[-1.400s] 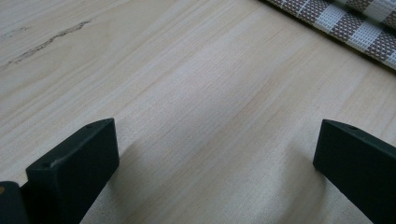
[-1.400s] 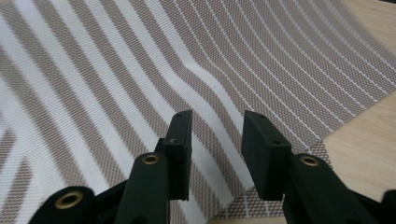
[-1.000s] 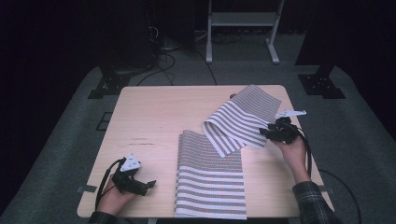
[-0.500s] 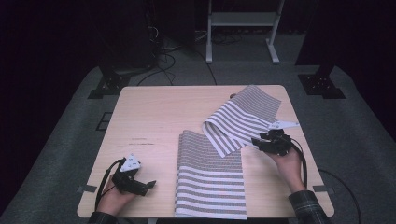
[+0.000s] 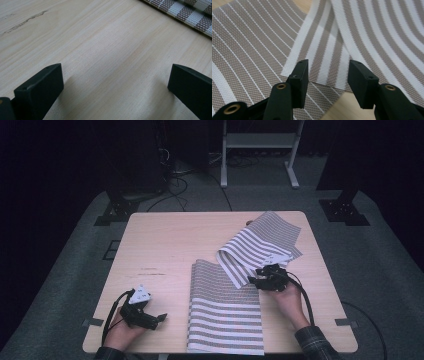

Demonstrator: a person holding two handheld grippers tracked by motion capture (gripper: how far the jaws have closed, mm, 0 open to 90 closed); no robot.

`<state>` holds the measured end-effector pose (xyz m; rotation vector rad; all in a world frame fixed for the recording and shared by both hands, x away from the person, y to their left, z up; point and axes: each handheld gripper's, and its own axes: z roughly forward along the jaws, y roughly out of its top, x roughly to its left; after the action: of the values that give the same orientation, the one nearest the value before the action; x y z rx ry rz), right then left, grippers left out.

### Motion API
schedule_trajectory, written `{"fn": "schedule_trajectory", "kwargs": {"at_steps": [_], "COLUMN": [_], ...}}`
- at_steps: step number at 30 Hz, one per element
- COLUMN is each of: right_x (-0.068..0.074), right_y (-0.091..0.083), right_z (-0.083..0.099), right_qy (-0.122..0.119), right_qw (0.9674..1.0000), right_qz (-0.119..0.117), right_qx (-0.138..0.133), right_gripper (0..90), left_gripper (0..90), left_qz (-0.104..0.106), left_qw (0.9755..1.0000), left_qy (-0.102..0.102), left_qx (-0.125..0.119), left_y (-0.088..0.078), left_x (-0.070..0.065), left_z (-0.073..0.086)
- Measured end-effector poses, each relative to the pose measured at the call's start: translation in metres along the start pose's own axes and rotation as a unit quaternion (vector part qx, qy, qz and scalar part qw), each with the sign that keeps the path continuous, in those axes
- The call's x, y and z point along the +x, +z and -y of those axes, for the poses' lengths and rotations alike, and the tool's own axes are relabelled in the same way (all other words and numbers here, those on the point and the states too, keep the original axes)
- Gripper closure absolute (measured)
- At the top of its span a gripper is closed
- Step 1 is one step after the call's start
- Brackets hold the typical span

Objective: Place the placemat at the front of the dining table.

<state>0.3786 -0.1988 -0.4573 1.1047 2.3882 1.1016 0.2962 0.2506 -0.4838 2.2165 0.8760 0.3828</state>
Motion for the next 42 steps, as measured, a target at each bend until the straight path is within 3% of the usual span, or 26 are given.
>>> {"fn": "schedule_trajectory", "kwargs": {"at_steps": [9,17,25,27,34,42], "right_x": [0.019,0.023,0.019,0.020,0.016,-0.002], "right_y": [0.021,0.028,0.026,0.025,0.016,-0.008], "right_z": [-0.003,-0.001,0.002,0.002,-0.001,0.004], "right_qy": [-0.022,-0.031,-0.034,-0.046,-0.047,-0.031], "right_qw": [0.9996,0.9993,0.9994,0.9989,0.9988,0.9993], "right_qz": [-0.009,-0.001,-0.002,0.006,0.007,0.019], "right_qx": [0.017,0.019,0.009,0.007,0.008,0.004], "right_gripper": [49.8,55.1,78.9,85.5,86.9,86.9], "left_gripper": [0.0,0.0,0.0,0.0,0.0,0.0], "left_qz": [0.001,0.001,0.001,0.001,0.002,0.002], "left_qw": [1.0000,1.0000,1.0000,1.0000,1.0000,1.0000], "left_qy": [0.001,0.001,0.001,0.001,0.002,0.002], "left_qx": [0.000,0.000,0.000,0.000,0.000,0.000], "left_y": [0.000,0.000,0.000,0.000,0.000,0.000], "left_x": [0.000,0.000,0.000,0.000,0.000,0.000], "left_z": [0.000,0.000,0.000,0.000,0.000,0.000]}}
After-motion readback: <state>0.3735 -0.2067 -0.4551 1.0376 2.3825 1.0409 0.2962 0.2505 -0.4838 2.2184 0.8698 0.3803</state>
